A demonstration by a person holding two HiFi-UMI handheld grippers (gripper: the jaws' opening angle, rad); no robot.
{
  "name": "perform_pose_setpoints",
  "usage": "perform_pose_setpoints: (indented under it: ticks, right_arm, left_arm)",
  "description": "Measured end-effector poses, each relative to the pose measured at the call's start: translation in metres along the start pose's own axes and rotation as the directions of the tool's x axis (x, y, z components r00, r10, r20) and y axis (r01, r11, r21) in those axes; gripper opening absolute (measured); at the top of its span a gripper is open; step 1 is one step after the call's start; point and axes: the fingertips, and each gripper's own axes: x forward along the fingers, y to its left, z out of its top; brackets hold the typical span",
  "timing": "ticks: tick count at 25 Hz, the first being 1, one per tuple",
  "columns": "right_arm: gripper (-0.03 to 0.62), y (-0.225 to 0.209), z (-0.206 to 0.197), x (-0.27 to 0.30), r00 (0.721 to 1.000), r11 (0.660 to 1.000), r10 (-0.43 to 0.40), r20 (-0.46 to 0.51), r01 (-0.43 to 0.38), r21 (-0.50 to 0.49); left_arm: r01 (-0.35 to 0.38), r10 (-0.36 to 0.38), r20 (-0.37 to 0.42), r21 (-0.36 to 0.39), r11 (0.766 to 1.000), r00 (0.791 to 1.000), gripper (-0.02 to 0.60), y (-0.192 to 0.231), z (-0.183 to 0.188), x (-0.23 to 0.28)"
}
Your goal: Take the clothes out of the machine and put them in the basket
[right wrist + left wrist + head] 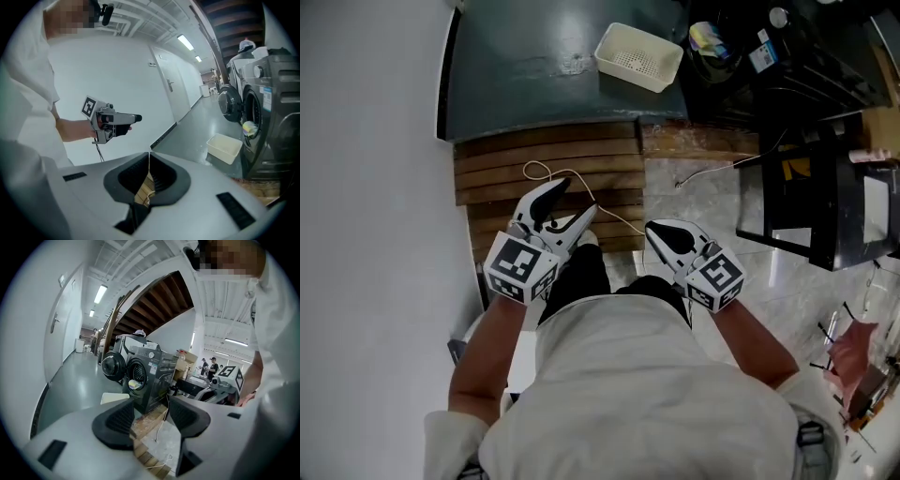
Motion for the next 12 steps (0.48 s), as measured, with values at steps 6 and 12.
perform_pose_setpoints:
  ticks: [6,12]
  right_arm:
    - [0.008,-0.016,0.059,0.02,0.996,0.997,-0.076,0.036,0.076,0.01]
    - [0.008,-0.058,0.088,0.018,0.989,0.99,-0.137,0.063,0.135,0.039]
  left_arm:
    - [0.071,-0.069,-0.027,0.053,0.996,0.997,0.227,0.045,0.044,0.024]
    - [0.105,-0.103,-0.037,0.047,0.993,0.994,0.227,0.061,0.076,0.067]
